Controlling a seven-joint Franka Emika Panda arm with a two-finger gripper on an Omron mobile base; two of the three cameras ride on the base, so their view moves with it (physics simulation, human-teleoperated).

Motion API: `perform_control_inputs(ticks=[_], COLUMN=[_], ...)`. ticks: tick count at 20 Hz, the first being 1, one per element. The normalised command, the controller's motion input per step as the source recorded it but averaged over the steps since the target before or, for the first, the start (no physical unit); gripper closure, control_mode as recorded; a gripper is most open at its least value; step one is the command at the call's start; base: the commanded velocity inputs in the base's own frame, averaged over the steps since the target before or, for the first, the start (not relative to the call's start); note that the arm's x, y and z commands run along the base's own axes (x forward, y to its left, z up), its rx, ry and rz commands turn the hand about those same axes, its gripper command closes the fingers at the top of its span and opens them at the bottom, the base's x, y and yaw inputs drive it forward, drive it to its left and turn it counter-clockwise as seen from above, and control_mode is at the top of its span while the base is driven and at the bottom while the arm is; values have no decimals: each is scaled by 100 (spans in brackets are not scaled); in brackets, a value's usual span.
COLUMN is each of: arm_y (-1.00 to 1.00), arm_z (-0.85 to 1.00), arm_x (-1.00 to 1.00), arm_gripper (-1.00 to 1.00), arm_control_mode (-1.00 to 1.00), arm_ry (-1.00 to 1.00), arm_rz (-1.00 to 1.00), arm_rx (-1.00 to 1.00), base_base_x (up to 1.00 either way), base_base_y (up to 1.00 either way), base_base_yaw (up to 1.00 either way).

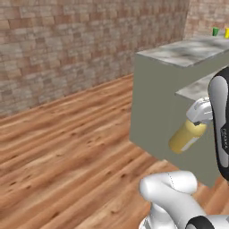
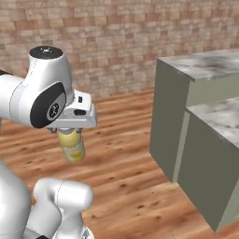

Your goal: Place the drinks on the dining counter in a tight cluster.

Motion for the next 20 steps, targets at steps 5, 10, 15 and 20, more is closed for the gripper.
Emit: perform_control_inputs(ticks=[5, 10, 15, 20], arm_y=[0, 0, 0, 0], arm_z=[0, 0, 0, 0], arm_x=[0, 0, 0, 0], arm_gripper=[100, 100, 100, 100], arm_control_mode=[100, 100, 100, 100], arm_ry=[0, 0, 0, 0], arm_rz=[0, 0, 0, 0], arm_rx=[0, 0, 0, 0], base_base_x=[100, 100, 100, 100], base_base_y=[65, 69, 80, 90], base_base_yaw=[0, -3, -20, -33])
